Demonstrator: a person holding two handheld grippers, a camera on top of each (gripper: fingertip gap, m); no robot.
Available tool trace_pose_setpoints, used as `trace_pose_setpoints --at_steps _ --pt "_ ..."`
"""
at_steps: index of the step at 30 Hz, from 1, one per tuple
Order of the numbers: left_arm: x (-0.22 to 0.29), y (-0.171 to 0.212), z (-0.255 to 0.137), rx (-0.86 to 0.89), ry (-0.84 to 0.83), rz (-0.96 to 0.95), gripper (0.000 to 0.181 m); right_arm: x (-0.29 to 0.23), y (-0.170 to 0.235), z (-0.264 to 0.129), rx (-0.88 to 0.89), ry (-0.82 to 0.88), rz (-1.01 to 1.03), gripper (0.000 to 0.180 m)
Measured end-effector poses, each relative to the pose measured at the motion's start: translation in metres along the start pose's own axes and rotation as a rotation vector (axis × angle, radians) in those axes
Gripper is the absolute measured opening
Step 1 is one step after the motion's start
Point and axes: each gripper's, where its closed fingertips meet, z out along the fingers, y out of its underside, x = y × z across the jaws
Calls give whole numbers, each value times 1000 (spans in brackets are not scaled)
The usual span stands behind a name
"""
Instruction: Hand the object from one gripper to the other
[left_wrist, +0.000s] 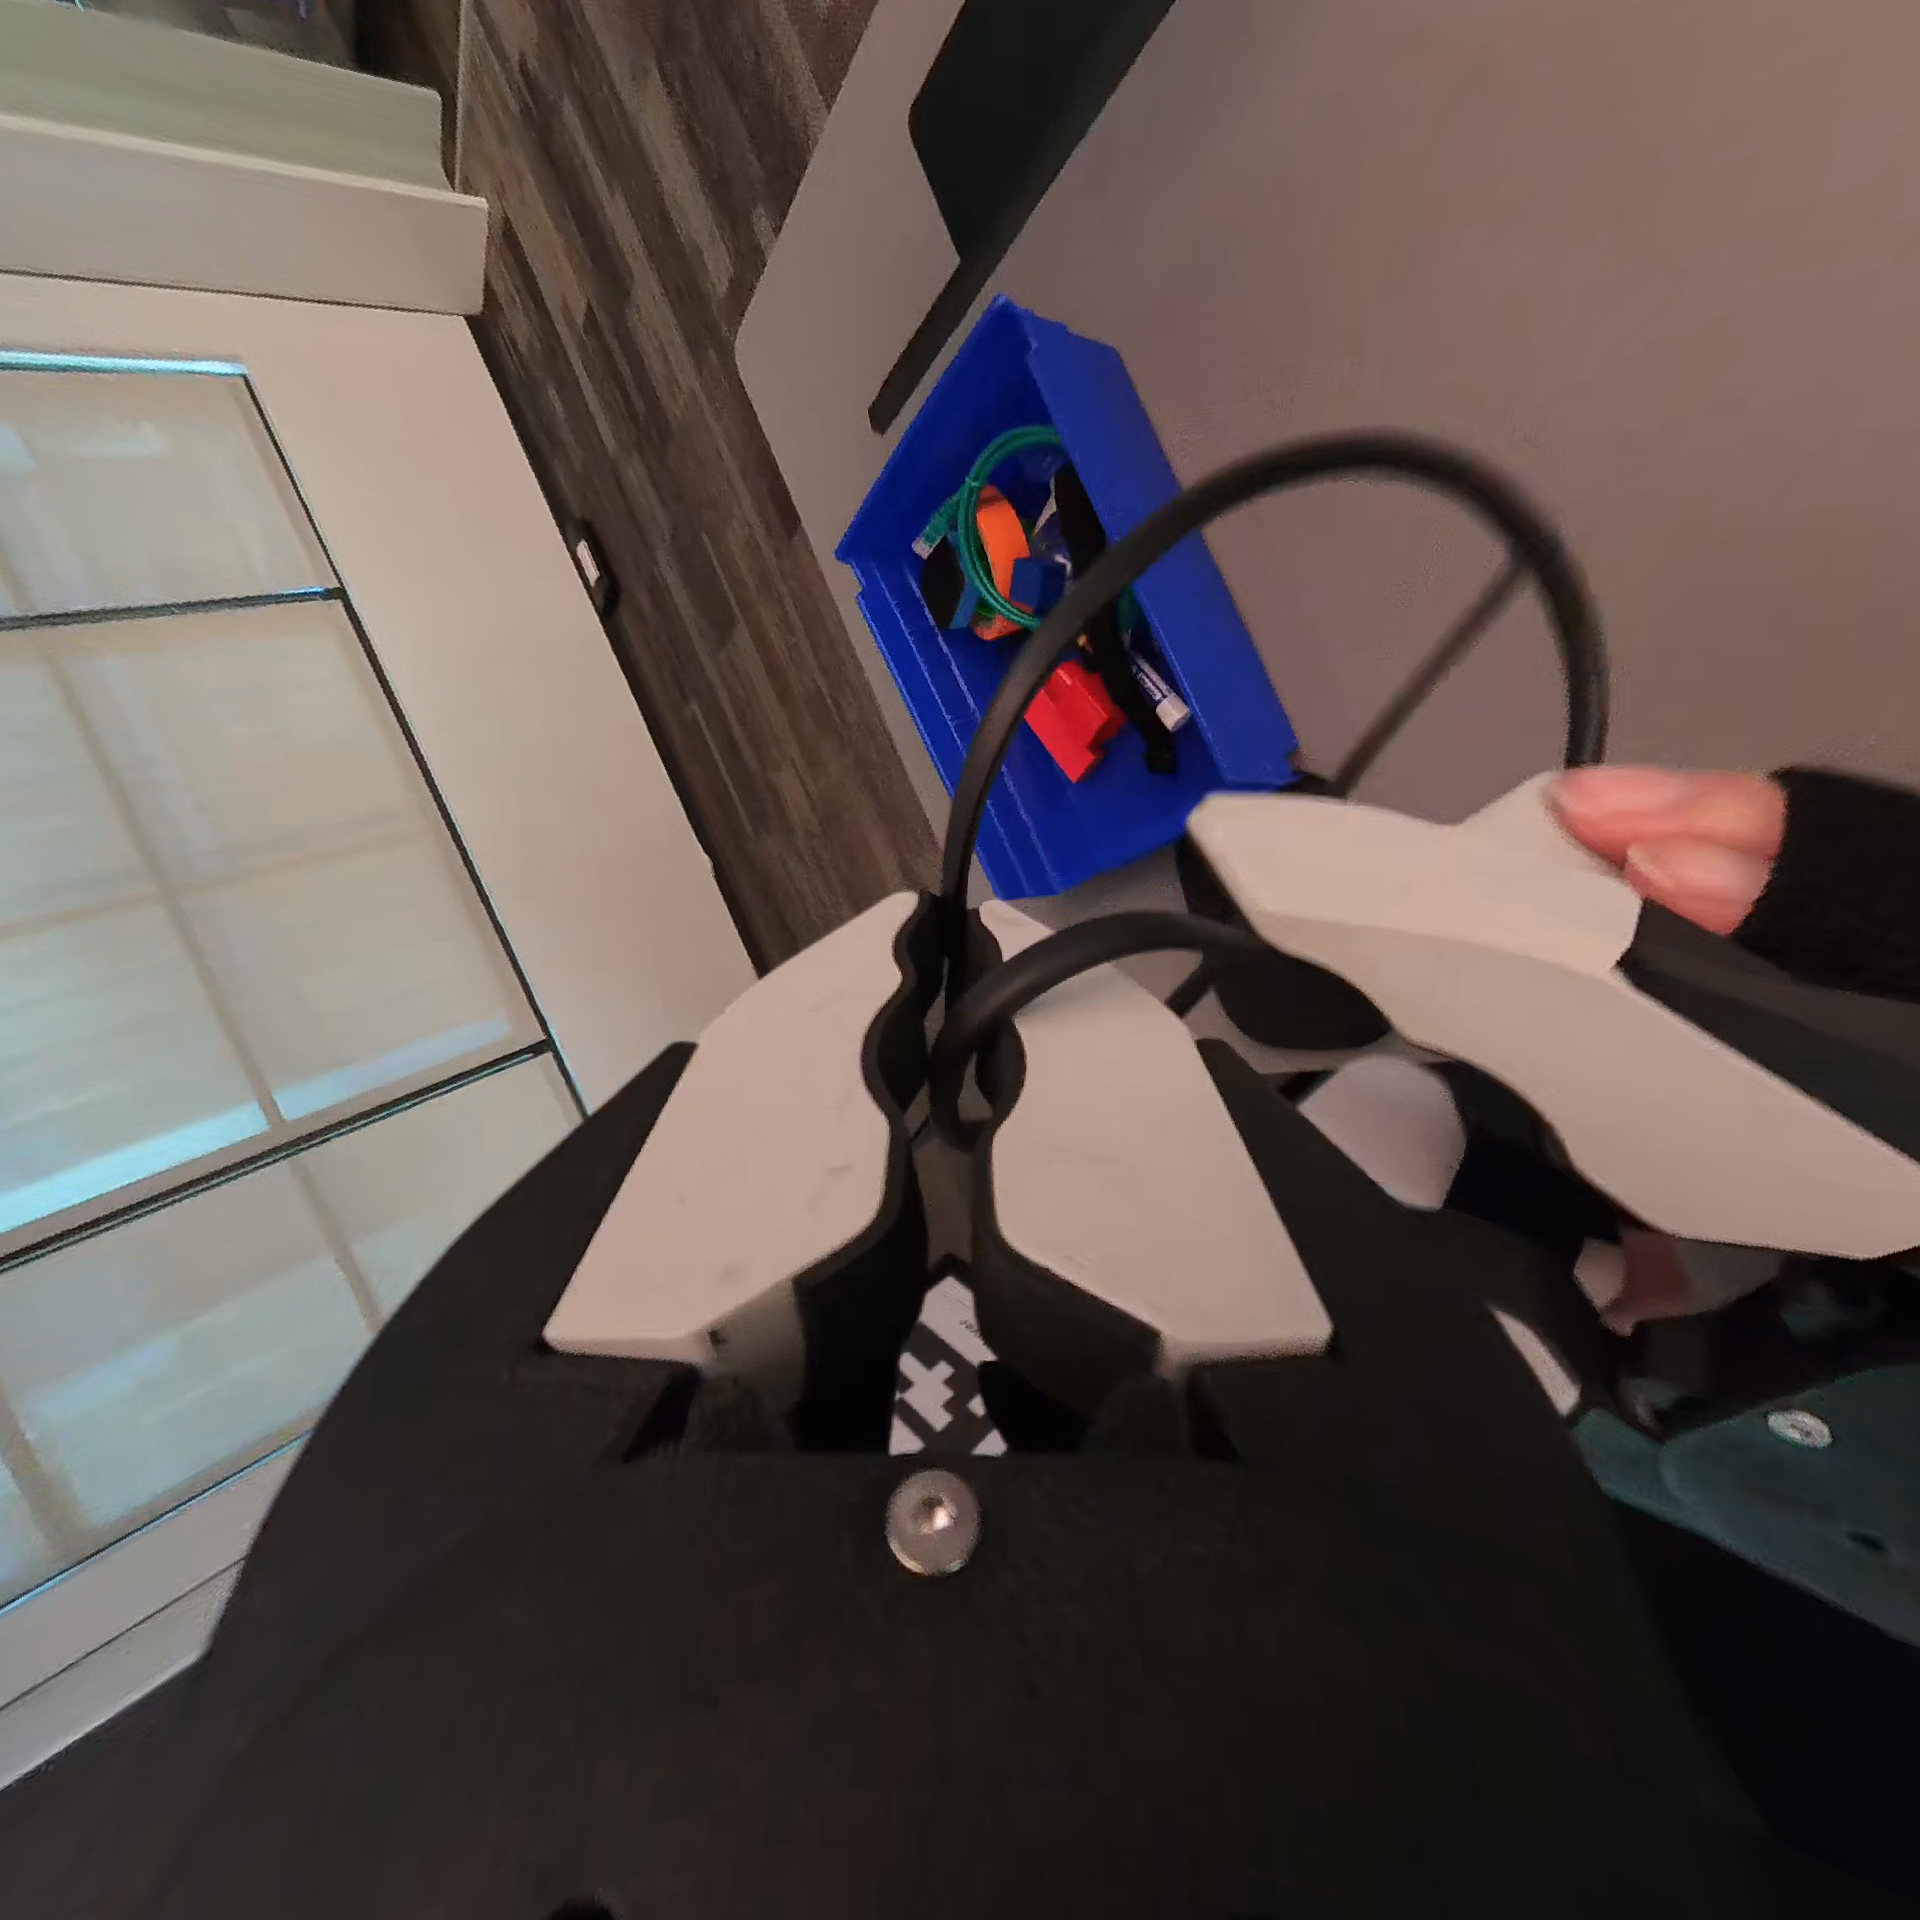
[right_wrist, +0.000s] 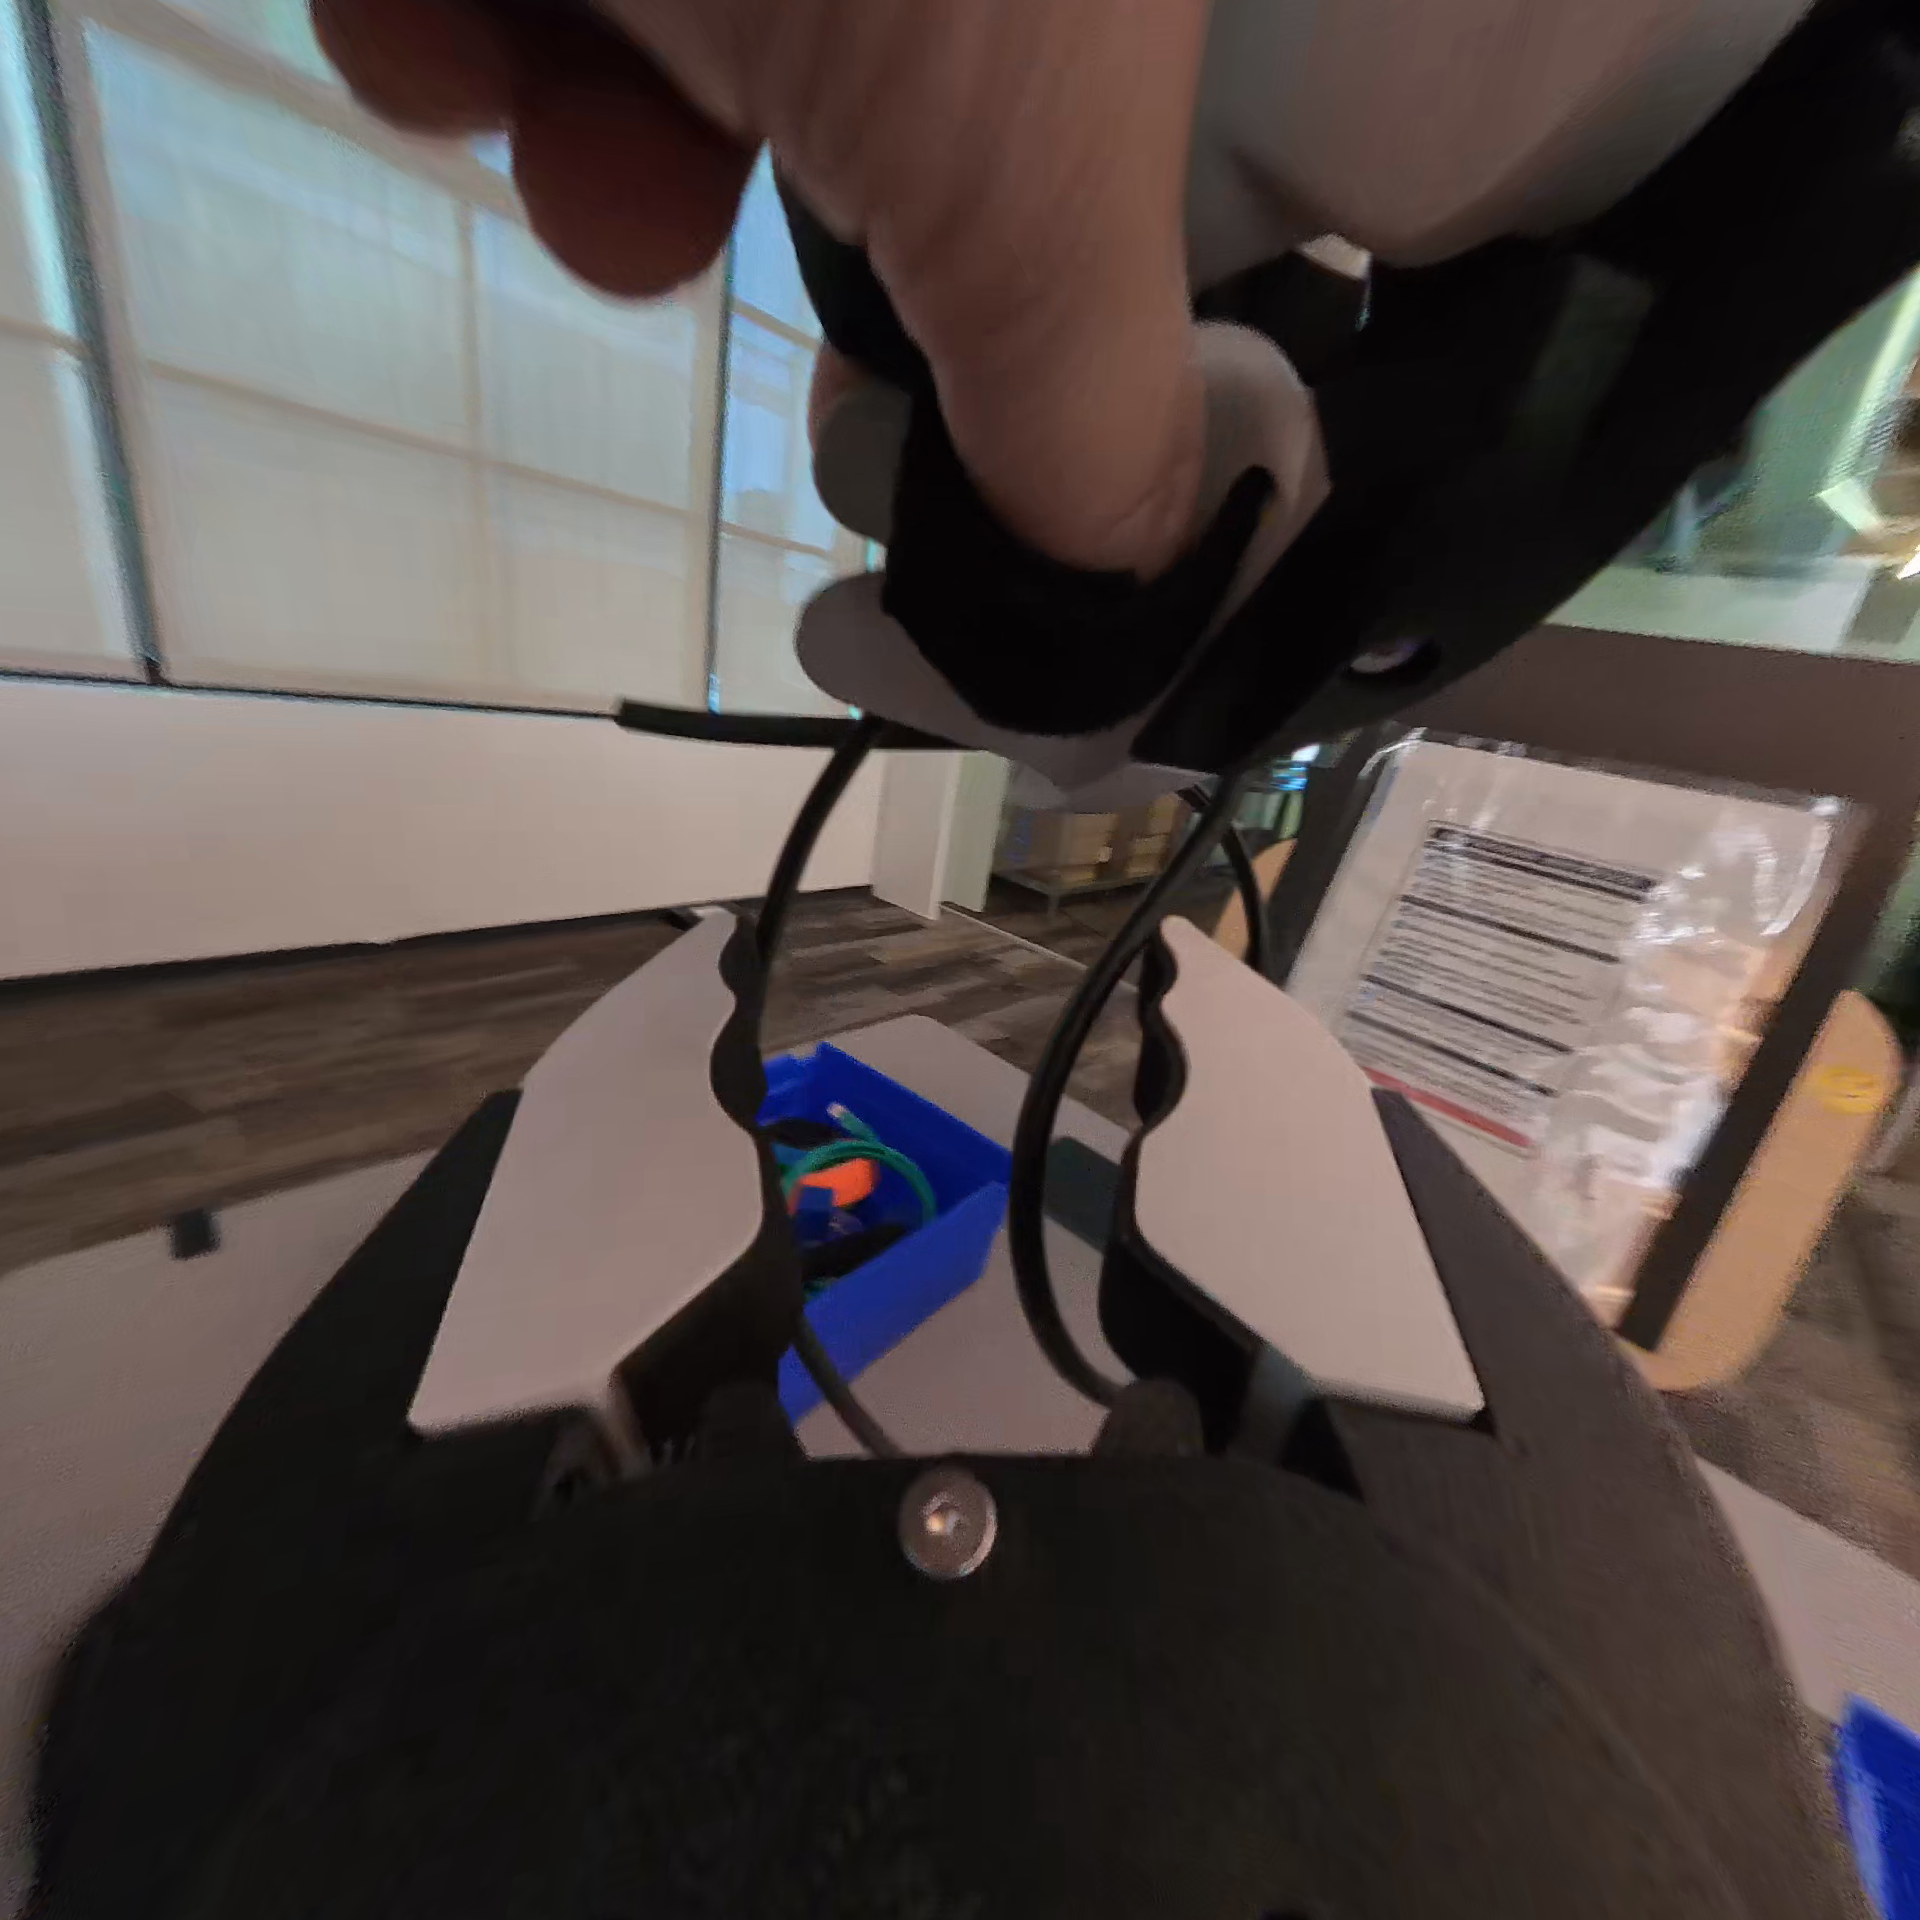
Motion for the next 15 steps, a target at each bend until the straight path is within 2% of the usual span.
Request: trace_pose_setpoints --at_steps 5,7,9,12,15 --pt "2 -1 0 -2 18 -26 2 -9 -1 7 -18 -33 63 73" --pt "6 -1 -1 1 33 -10 3 -9 3 9 -27 -23 38 53" --pt "6 1 -2 2 26 8 3 -9 6 6 -31 -34 -7 21" --pt "5 4 0 8 39 18 3 -9 13 1 -62 -64 -34 8" --pt "6 5 6 14 80 14 3 -10 18 -4 -94 -122 -23 6"
